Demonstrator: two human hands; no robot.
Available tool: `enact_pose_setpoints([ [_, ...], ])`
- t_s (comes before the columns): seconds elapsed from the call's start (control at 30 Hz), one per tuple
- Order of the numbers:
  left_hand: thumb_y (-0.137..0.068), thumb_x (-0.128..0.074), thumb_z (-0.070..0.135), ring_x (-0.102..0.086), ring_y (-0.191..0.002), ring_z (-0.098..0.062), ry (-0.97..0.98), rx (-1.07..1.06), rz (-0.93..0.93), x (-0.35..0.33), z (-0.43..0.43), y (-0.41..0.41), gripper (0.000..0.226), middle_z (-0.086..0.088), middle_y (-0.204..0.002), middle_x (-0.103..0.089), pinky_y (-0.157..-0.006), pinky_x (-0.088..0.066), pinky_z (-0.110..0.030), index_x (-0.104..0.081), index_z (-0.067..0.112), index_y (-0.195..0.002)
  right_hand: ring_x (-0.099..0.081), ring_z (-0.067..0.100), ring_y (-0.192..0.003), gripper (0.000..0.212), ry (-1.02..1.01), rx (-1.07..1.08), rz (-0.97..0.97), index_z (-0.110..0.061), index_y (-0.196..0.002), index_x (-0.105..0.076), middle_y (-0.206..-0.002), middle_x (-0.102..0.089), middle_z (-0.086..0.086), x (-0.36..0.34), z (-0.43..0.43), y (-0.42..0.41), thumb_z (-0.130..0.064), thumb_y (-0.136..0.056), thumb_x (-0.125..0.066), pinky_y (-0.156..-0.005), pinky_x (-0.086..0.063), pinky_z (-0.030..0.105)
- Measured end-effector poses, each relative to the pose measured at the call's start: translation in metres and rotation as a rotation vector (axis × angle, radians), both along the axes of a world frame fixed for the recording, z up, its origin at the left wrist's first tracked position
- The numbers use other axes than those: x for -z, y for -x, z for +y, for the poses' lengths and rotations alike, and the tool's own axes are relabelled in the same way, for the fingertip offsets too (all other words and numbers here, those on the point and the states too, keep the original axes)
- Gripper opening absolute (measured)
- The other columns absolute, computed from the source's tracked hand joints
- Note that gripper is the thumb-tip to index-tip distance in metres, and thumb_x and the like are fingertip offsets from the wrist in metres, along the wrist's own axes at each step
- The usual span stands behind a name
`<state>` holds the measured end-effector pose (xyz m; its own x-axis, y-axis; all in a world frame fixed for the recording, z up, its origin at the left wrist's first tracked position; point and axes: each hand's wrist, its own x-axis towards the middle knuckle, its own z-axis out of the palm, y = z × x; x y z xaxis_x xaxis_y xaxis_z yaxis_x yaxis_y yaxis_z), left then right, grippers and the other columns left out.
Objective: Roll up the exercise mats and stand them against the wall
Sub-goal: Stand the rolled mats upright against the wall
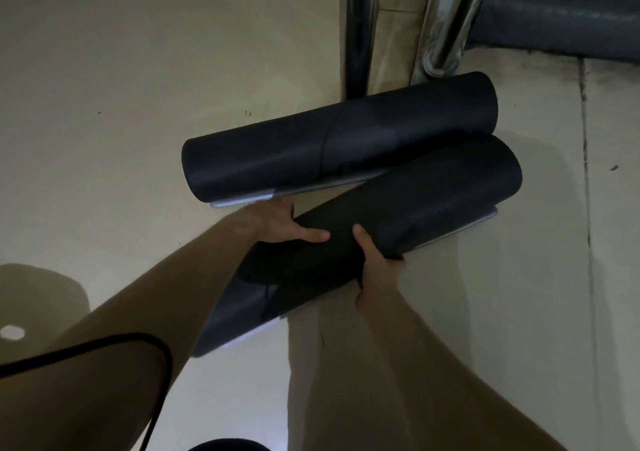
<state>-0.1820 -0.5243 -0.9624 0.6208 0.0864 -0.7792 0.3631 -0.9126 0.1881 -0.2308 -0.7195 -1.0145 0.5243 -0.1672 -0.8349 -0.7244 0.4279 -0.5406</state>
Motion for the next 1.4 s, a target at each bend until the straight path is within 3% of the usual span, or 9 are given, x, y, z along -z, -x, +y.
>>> enact_pose_setpoints([
  [0.17, -0.054, -0.074, 0.083, -0.056, -0.107, -0.021, 0.251, -0.301, 0.167, 0.009, -0.024, 0.044, 0.111, -0.004, -0.126, -0.056, -0.094, -0.046, -0.036, -0.045, 0.017, -0.138, -0.057, 0.033, -0.126, 0.143, 0.232, -0.194, 0.102, -0.029, -0.155, -0.036, -0.146, -0.048, 0.004, -0.01, -0.018, 0.032, -0.07, -0.029, -0.09, -0.103, -0.053, 0.057],
  [0.33, -0.037, -0.079, 0.083, -0.057, -0.124, -0.024, 0.401, -0.535, 0.126, -0.035, -0.033, 0.112, 0.135, -0.005, -0.145, -0.055, -0.099, -0.041, -0.031, -0.043, 0.019, -0.15, -0.061, 0.03, -0.12, 0.131, 0.306, -0.361, 0.069, -0.038, -0.151, -0.041, -0.141, -0.054, 0.004, -0.061, -0.026, 0.069, -0.073, -0.035, -0.088, -0.099, -0.057, 0.052],
  [0.43, -0.038, -0.074, 0.082, -0.068, -0.099, -0.012, 0.427, -0.691, 0.043, -0.088, -0.023, 0.164, 0.108, 0.002, -0.119, -0.07, -0.086, -0.051, -0.03, -0.062, 0.026, -0.13, -0.064, 0.023, -0.117, 0.12, 0.28, -0.46, 0.015, -0.042, -0.147, -0.043, -0.139, -0.059, 0.001, -0.116, -0.011, 0.094, -0.07, -0.04, -0.089, -0.102, -0.056, 0.046],
  [0.57, -0.042, -0.075, 0.081, -0.071, -0.095, -0.013, 0.424, -0.921, -0.025, -0.17, -0.007, 0.246, 0.097, 0.007, -0.109, -0.073, -0.092, -0.056, -0.036, -0.066, 0.029, -0.123, -0.067, 0.009, -0.112, 0.086, 0.196, -0.595, -0.108, -0.032, -0.143, -0.047, -0.129, -0.068, -0.01, -0.197, 0.02, 0.142, -0.041, -0.07, -0.092, -0.104, -0.054, 0.036],
  [0.73, -0.042, -0.078, 0.076, -0.073, -0.095, -0.017, 0.426, -1.275, -0.134, -0.267, 0.018, 0.365, 0.092, 0.003, -0.104, -0.077, -0.093, -0.057, -0.038, -0.073, 0.022, -0.117, -0.064, 0.018, -0.121, 0.113, 0.196, -0.938, -0.162, -0.038, -0.15, -0.041, -0.138, -0.063, -0.01, -0.295, 0.073, 0.215, -0.063, -0.05, -0.088, -0.104, -0.055, 0.045],
  [0.93, -0.074, -0.086, 0.046, -0.077, -0.088, -0.016, 0.507, -1.709, -0.31, -0.371, 0.054, 0.516, 0.05, 0.001, -0.096, -0.08, -0.092, -0.059, -0.037, -0.074, 0.013, -0.108, -0.072, 0.009, -0.103, 0.084, 0.085, -1.304, -0.279, -0.04, -0.135, -0.053, -0.121, -0.072, -0.014, -0.394, 0.162, 0.318, -0.054, -0.06, -0.09, -0.096, -0.06, 0.041],
  [1.1, -0.065, -0.087, 0.06, -0.076, -0.082, -0.015, 0.416, -1.95, -0.429, -0.43, 0.095, 0.636, 0.059, 0.003, -0.089, -0.079, -0.081, -0.061, -0.033, -0.074, 0.015, -0.1, -0.072, 0.017, -0.106, 0.097, 0.093, -1.567, -0.31, -0.044, -0.138, -0.049, -0.125, -0.07, -0.013, -0.449, 0.251, 0.422, -0.068, -0.051, -0.085, -0.095, -0.06, 0.044],
  [1.23, -0.051, -0.087, 0.071, -0.076, -0.086, -0.018, 0.41, -2.117, -0.533, -0.452, 0.139, 0.723, 0.079, 0.003, -0.092, -0.079, -0.087, -0.06, -0.039, -0.073, 0.014, -0.104, -0.069, 0.021, -0.113, 0.12, 0.103, -1.738, -0.354, -0.041, -0.152, -0.04, -0.136, -0.064, -0.008, -0.473, 0.329, 0.502, -0.075, -0.045, -0.084, -0.099, -0.058, 0.044],
  [1.4, -0.051, -0.087, 0.07, -0.077, -0.085, -0.019, 0.376, -2.228, -0.622, -0.459, 0.208, 0.788, 0.079, 0.002, -0.09, -0.08, -0.087, -0.061, -0.041, -0.074, 0.012, -0.101, -0.067, 0.026, -0.112, 0.118, 0.13, -1.889, -0.419, -0.044, -0.145, -0.045, -0.136, -0.058, 0.001, -0.48, 0.421, 0.572, -0.078, -0.039, -0.083, -0.097, -0.058, 0.046],
])
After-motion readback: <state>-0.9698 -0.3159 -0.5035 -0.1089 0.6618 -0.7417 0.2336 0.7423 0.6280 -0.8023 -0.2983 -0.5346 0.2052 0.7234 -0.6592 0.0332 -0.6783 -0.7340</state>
